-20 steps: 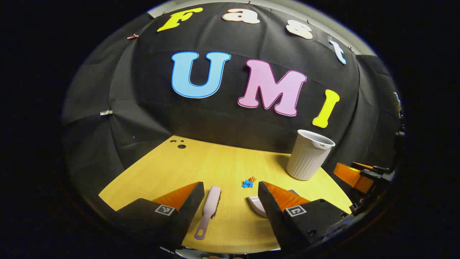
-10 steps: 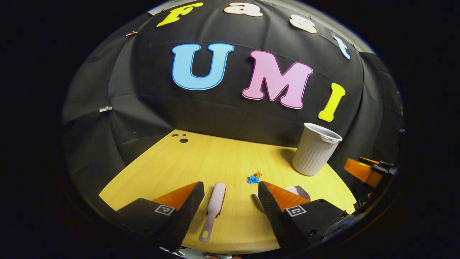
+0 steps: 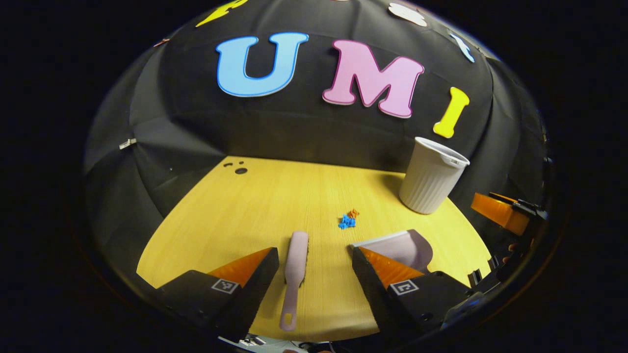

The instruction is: Pick up the small broom and dustpan from the desktop, sweep the trash into the dustpan with the broom, and then empty the trash into the garbage bin.

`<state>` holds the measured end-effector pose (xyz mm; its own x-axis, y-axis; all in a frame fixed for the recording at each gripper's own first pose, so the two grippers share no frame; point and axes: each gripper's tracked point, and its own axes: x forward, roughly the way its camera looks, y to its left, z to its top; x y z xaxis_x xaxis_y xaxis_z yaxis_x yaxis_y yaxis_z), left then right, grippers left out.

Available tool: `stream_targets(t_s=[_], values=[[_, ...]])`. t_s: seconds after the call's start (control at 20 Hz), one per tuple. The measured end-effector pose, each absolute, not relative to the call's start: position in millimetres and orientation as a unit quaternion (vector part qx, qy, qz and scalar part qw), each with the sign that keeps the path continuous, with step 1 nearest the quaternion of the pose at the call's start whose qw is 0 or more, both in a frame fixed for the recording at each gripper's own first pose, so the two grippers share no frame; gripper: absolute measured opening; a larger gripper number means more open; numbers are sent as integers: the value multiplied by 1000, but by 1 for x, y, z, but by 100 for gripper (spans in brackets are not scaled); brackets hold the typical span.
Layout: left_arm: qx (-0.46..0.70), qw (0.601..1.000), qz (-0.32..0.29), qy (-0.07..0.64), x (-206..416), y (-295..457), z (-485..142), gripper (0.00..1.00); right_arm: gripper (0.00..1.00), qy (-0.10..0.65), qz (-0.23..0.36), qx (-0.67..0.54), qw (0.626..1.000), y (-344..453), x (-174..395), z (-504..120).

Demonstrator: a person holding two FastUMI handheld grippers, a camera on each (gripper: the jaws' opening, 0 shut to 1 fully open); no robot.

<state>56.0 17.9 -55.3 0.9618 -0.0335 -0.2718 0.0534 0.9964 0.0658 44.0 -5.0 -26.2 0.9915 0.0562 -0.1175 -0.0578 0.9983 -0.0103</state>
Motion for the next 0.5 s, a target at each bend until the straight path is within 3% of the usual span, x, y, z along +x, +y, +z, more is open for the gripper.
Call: stream_targets(t_s=[0.5], values=[[83,941,6,328,105,58,-155,96,98,129,3,-5,992,-34,51,-69]])
